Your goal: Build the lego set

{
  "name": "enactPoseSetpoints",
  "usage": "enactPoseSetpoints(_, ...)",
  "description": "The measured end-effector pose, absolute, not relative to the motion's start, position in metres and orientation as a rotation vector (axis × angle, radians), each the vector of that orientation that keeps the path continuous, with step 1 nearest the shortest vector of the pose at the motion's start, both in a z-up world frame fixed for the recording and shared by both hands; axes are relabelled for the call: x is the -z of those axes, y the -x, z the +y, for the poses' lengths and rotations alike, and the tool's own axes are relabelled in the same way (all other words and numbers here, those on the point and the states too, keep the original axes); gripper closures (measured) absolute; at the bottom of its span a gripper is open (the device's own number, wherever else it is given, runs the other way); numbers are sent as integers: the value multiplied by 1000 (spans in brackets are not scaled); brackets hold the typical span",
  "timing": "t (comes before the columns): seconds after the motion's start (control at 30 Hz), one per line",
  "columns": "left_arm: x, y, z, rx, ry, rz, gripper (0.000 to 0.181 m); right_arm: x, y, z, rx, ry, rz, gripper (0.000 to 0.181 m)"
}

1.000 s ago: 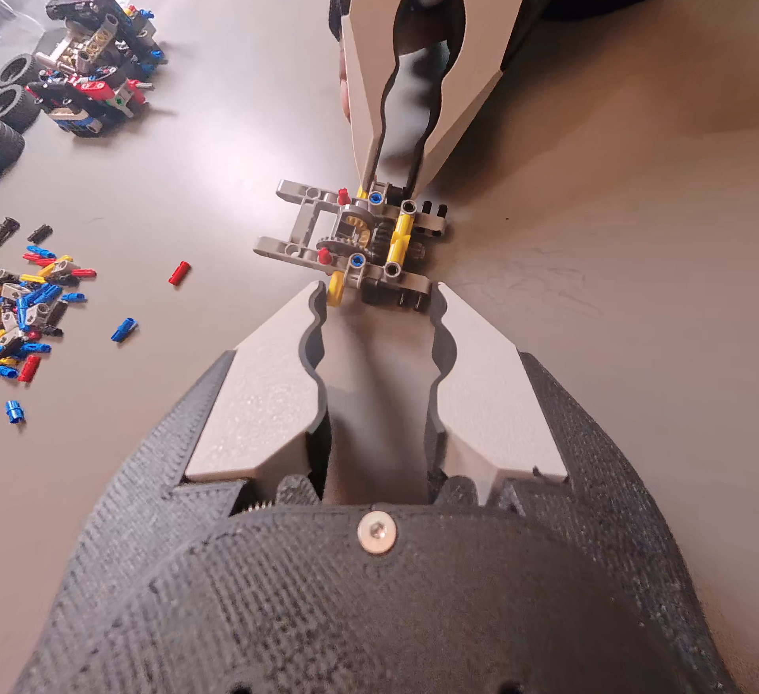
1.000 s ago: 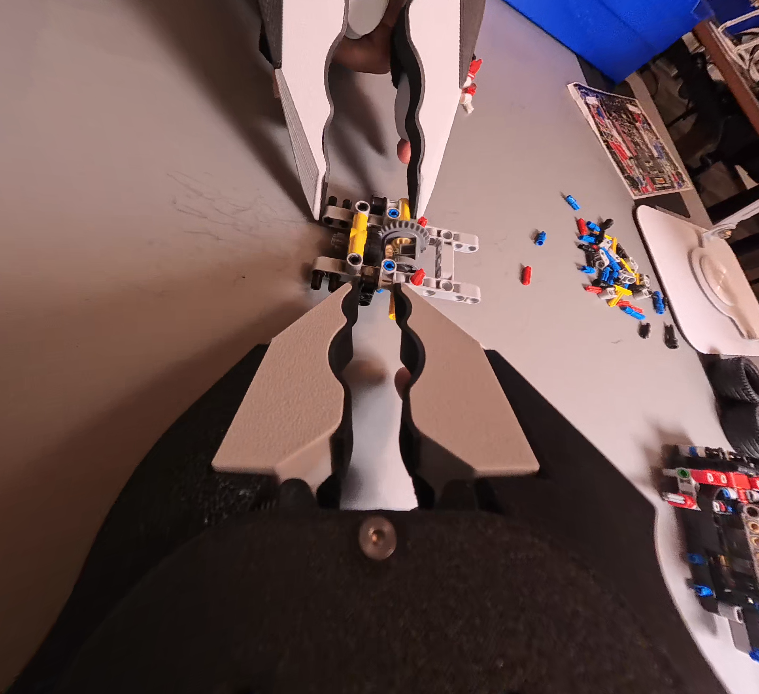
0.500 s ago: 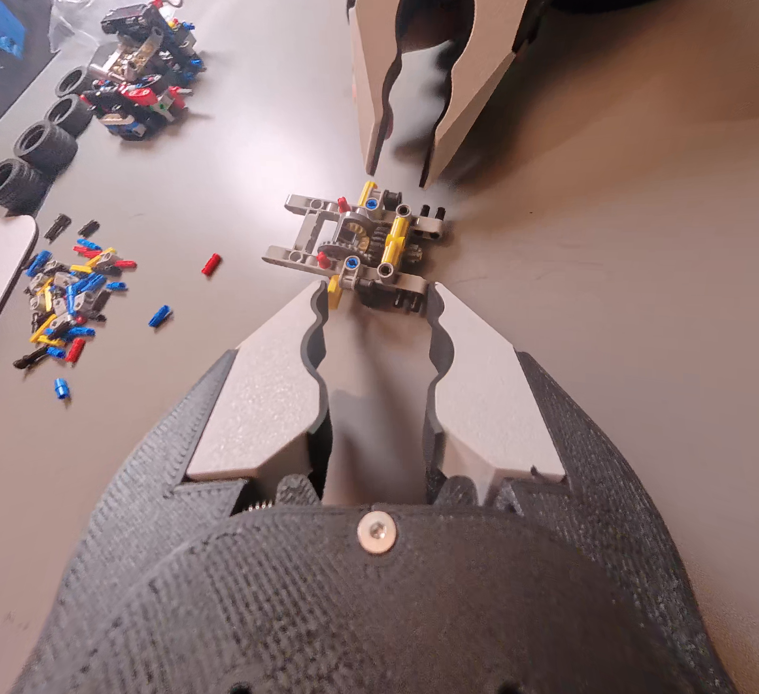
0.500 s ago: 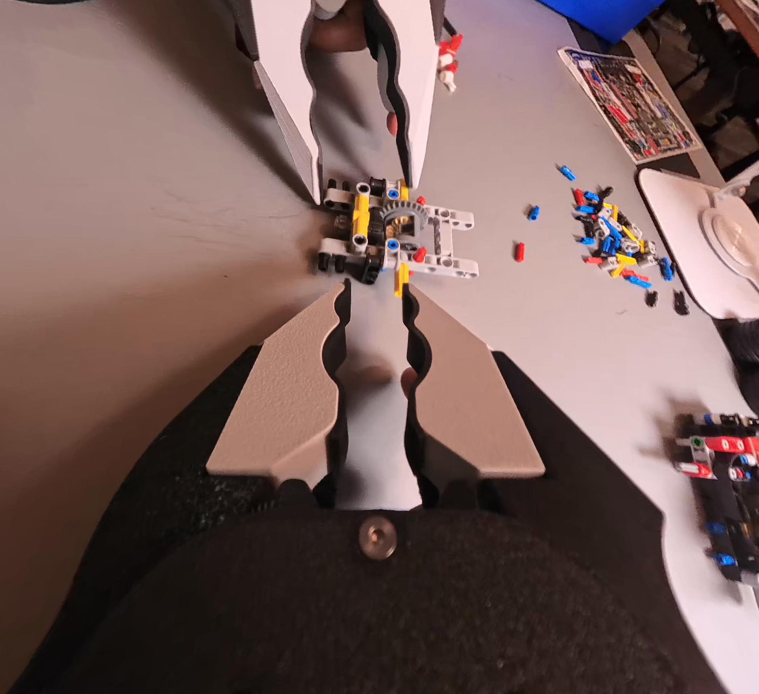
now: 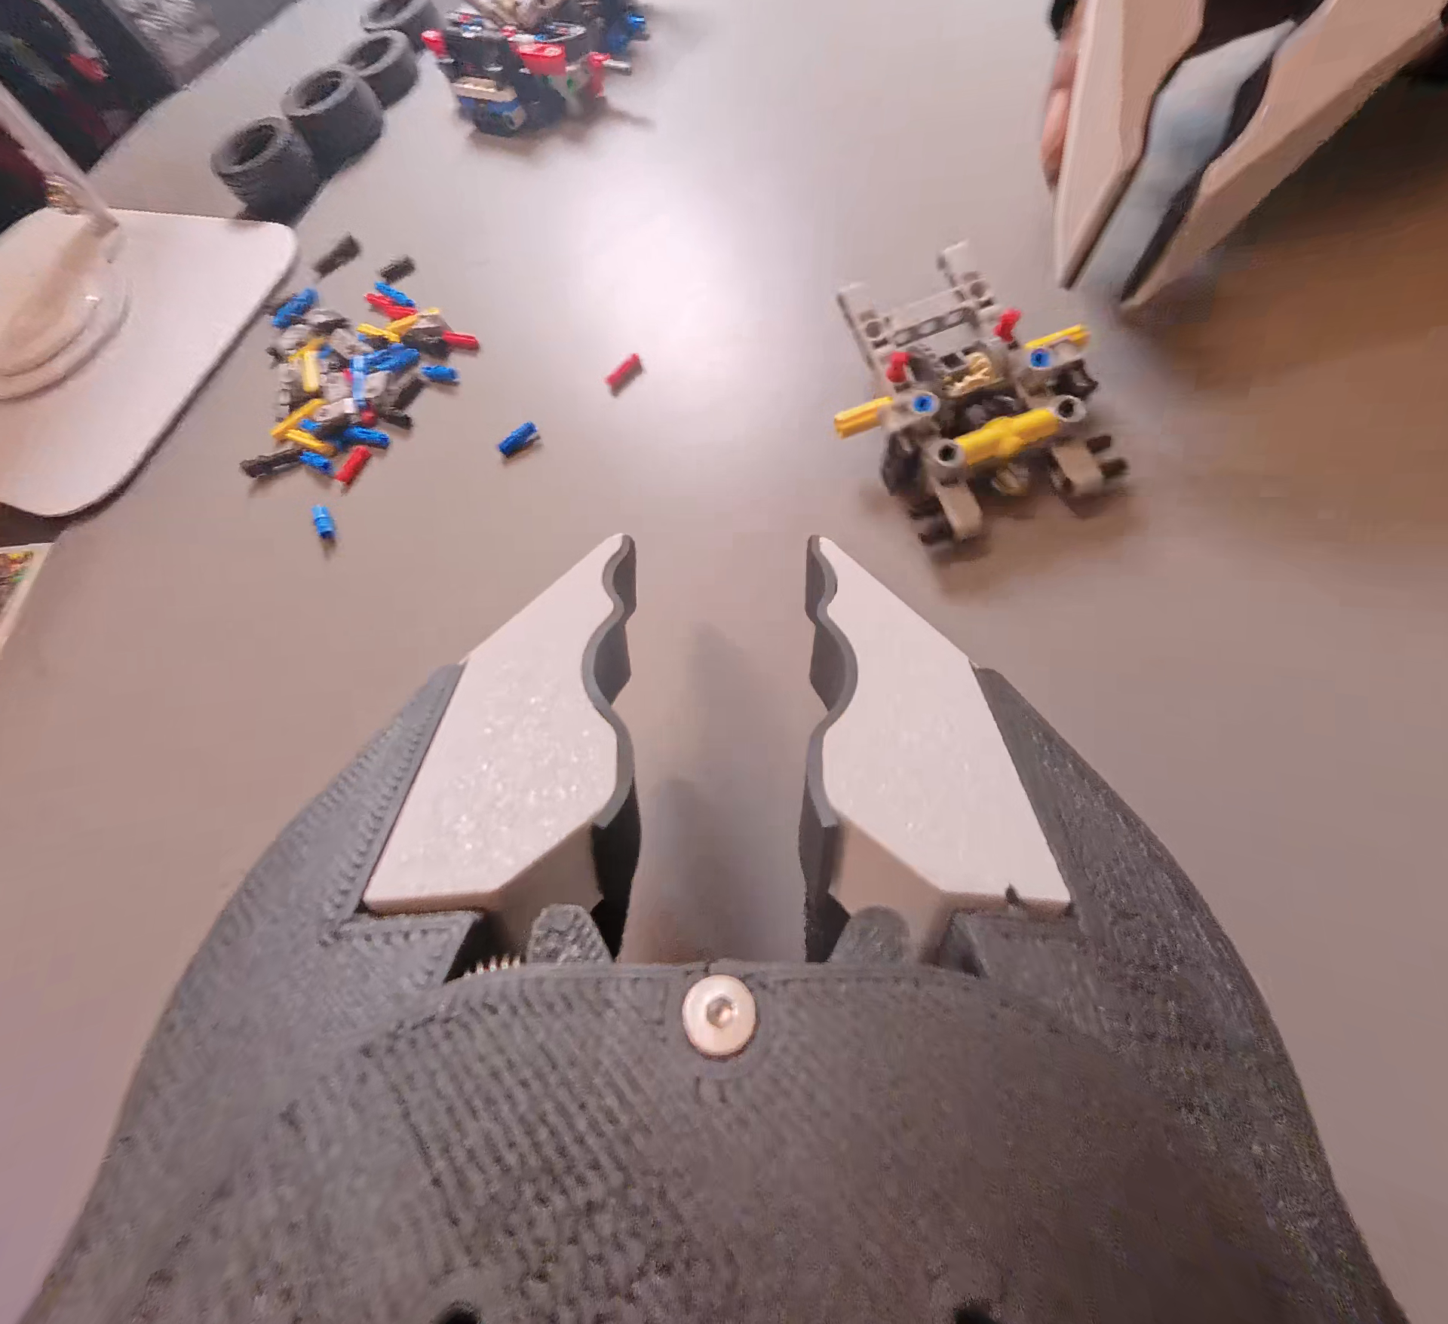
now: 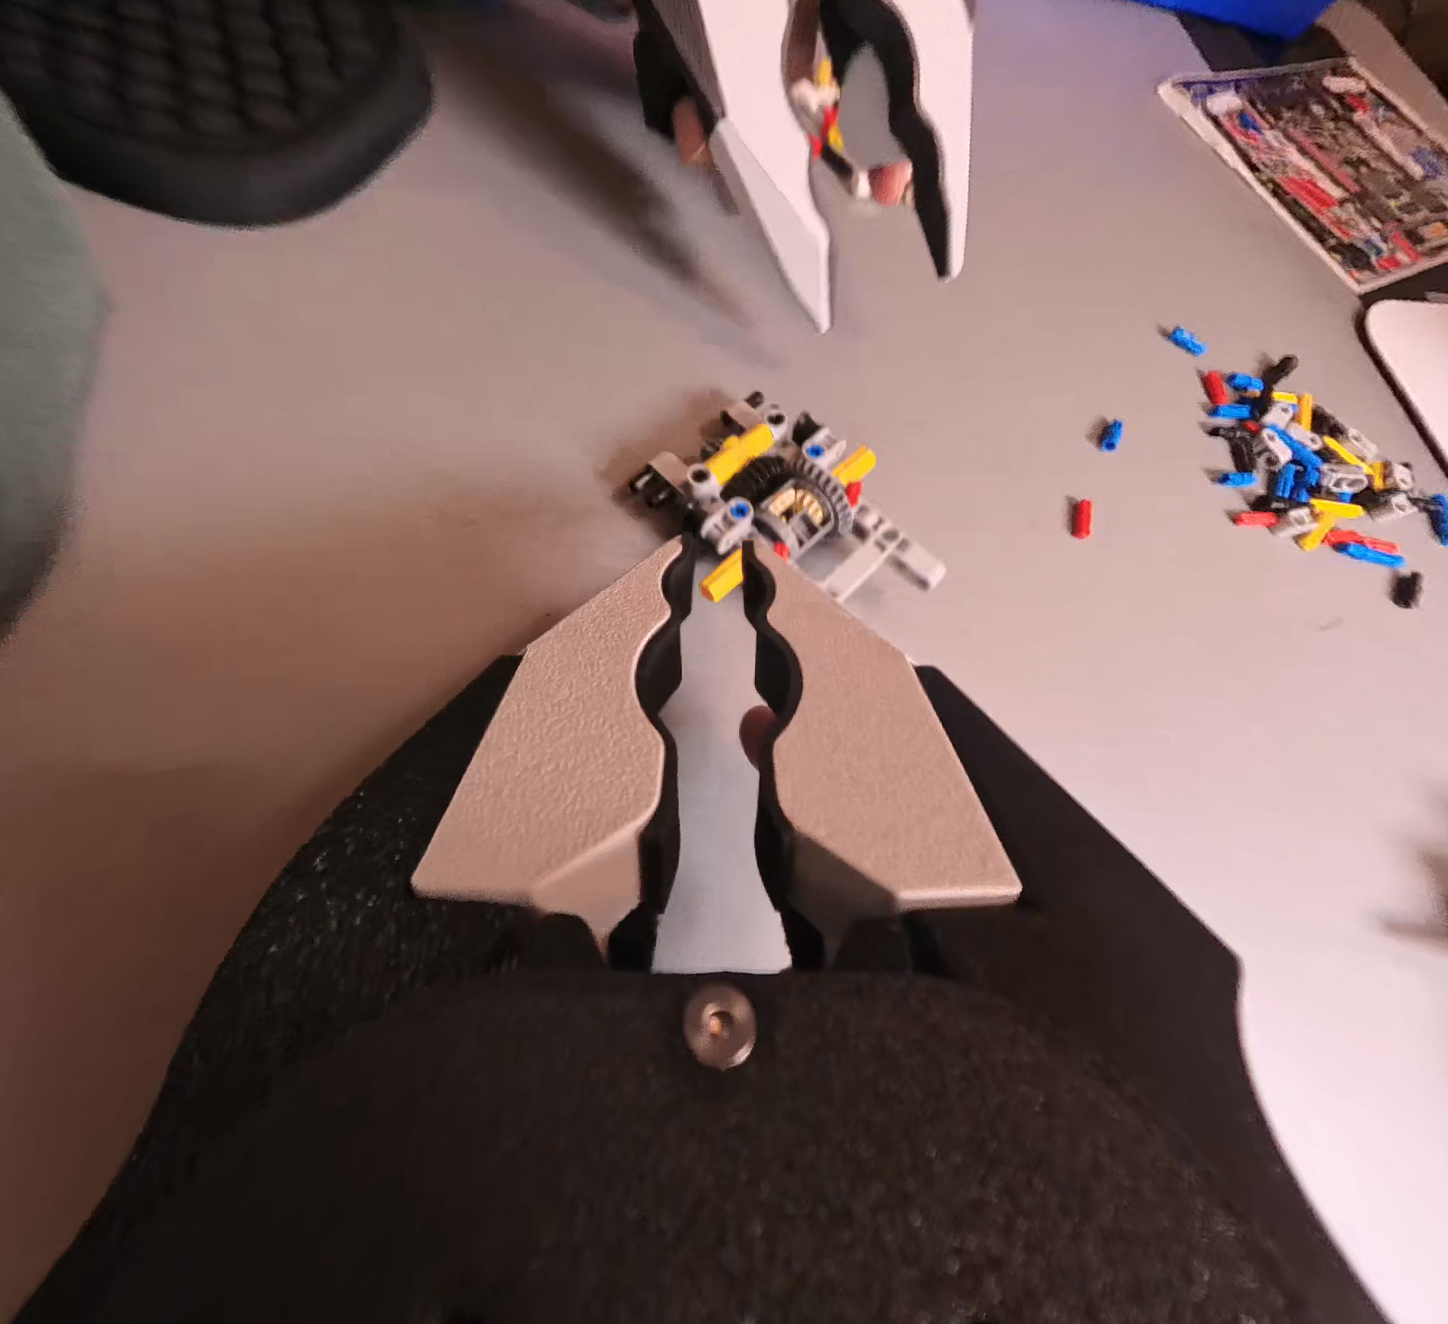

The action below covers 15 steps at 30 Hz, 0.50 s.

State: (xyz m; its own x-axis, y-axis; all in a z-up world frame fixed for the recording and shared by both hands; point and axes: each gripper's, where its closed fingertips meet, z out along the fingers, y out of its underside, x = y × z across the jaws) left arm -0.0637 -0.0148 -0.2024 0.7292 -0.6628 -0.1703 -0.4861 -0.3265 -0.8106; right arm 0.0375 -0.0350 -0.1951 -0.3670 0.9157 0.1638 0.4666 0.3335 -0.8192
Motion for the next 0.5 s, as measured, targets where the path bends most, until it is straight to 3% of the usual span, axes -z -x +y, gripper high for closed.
enactPoseSetpoints(0.2, 210, 22, -50, 497, 2055, 990, 121, 175, -43, -7, -912, 1229, -1860, 161)
enactPoseSetpoints(0.33, 217, -5, -53, 537, 2065, 1036, 112, 194, -39, 7, -849, 1250, -1947, 126)
enactPoseSetpoints(0.43, 228, -8, -48, 461, 2084, 1082, 113, 205, -32, 6, -874, 1247, -2017, 110)
enactPoseSetpoints(0.5, 227, -2, -42, 417, 2071, 1075, 123, 211, -29, 3, -893, 1247, -2055, 108)
